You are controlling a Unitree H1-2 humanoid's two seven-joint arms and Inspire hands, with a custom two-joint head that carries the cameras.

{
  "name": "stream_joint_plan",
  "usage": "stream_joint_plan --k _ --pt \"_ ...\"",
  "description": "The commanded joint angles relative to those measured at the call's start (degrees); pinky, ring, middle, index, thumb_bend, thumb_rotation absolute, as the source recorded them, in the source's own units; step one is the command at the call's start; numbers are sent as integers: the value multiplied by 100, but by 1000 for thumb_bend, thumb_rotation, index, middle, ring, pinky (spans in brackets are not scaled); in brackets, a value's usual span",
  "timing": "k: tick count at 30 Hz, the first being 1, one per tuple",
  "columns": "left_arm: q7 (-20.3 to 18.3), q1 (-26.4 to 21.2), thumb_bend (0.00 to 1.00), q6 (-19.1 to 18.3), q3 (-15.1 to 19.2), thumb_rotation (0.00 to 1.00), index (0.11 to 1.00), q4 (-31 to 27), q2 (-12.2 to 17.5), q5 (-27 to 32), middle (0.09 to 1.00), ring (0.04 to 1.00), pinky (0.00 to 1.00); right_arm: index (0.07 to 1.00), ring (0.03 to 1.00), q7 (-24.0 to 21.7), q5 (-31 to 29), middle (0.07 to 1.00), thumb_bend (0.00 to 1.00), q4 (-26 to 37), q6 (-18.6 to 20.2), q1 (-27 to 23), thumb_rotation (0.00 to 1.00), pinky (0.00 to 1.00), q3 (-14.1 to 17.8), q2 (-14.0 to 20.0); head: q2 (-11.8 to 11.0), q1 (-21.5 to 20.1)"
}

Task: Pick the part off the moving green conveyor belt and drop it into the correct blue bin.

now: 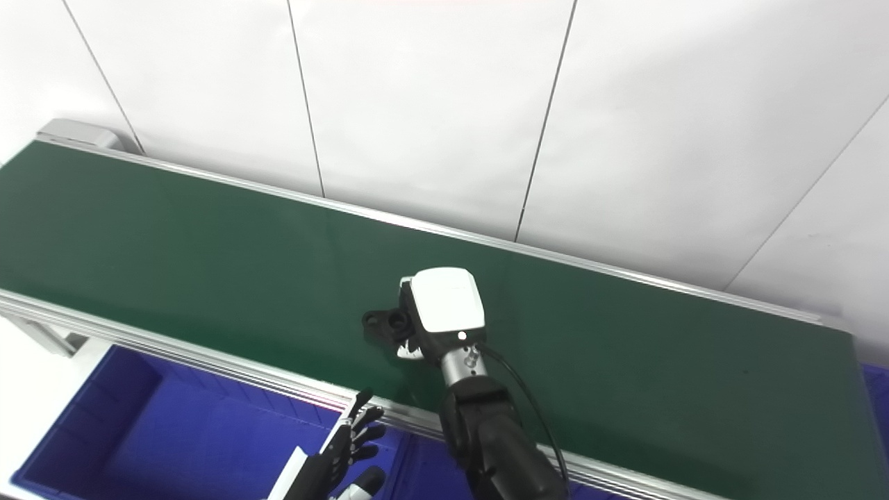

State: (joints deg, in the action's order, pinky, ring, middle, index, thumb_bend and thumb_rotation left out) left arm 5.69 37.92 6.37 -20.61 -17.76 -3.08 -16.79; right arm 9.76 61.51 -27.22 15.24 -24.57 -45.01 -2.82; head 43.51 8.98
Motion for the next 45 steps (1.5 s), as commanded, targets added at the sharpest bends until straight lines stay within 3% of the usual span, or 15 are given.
stream_joint_plan --k 1,19,28,34,37,45 --pt "8 122 627 127 -372 898 1000 -236 -387 74 939 883 832 480 120 -282 -37 202 518 73 80 185 115 61 -44 1 2 -8" --pt "-140 45 683 63 -121 947 1000 -323 -116 274 956 891 869 487 136 -797 219 224 510 1998 349 414 138 80 582 27 -9 -672" --pt "-222 59 668 52 -36 956 1000 -373 -32 341 963 902 905 486 140 -985 271 225 512 3109 203 966 133 84 882 238 21 -875" --pt "-305 61 656 40 53 977 1000 -482 106 408 975 908 914 485 136 -1638 642 227 511 4274 311 1683 132 78 992 571 119 -1324" --pt "-364 50 669 8 127 991 1000 -570 166 529 986 920 928 487 139 -2078 1084 231 510 4911 312 2156 133 79 1060 714 262 -1755" --pt "-657 0 674 -329 397 1000 1000 -1010 454 1165 1000 976 998 485 120 -2930 1775 208 511 6443 -36 3429 133 61 1214 685 749 -2700"
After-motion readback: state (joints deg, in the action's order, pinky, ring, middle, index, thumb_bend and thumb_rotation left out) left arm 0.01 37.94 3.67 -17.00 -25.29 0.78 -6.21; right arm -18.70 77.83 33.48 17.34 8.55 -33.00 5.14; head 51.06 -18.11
